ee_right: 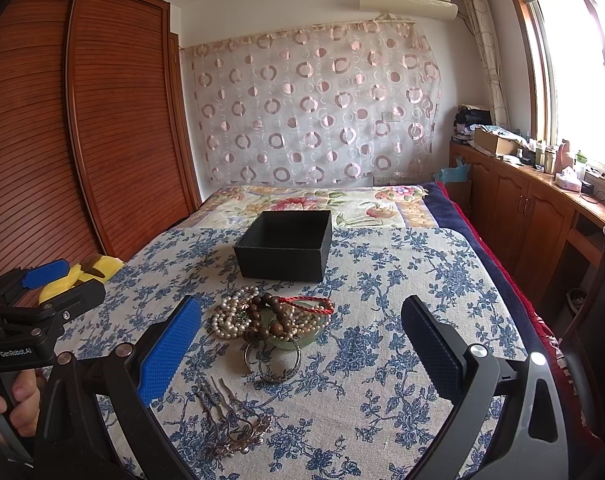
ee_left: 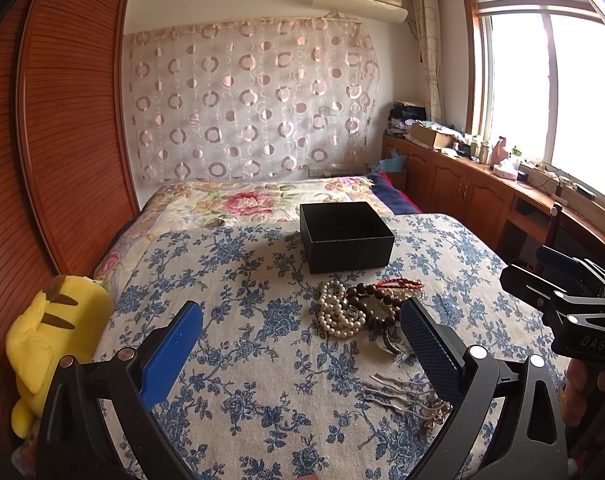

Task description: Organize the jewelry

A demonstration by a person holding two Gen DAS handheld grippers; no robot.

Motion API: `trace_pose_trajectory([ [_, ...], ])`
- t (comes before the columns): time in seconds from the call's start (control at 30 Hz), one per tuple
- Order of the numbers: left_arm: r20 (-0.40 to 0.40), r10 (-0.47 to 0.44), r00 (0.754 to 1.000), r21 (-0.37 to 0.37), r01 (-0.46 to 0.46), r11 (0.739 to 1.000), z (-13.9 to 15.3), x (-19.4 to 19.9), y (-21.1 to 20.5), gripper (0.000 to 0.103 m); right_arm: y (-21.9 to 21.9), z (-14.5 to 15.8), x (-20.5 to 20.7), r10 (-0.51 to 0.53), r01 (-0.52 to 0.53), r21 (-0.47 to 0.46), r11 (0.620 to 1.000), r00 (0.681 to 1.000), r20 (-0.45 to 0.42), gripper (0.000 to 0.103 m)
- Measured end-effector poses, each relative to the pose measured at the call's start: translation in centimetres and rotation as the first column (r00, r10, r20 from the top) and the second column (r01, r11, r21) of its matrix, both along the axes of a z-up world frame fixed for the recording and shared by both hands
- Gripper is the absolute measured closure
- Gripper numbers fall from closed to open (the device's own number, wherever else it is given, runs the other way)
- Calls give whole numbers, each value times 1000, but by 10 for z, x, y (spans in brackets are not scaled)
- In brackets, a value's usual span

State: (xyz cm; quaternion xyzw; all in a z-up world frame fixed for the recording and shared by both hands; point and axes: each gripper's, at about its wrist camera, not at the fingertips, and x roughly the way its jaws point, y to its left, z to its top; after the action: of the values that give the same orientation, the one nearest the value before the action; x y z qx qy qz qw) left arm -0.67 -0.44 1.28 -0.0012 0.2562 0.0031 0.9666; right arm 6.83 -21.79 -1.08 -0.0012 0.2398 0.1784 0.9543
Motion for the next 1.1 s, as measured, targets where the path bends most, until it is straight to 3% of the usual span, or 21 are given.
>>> trace_pose_trajectory([
  [0.3,-7,-2,1000,-3,2,1000,-1,1,0,7,1,-1,1,2,-2,-2,1000,1000,-2,2],
  [0.67,-91,-8,996,0,8,1000,-30,12,9,7,14,-32,6,56,-62,-50,997,993,-99,3],
  [1.1,-168,-24,986,-15,21,1000,-62,17,24,7,24,-75,3,133,-156,-77,985,961,-242,28],
])
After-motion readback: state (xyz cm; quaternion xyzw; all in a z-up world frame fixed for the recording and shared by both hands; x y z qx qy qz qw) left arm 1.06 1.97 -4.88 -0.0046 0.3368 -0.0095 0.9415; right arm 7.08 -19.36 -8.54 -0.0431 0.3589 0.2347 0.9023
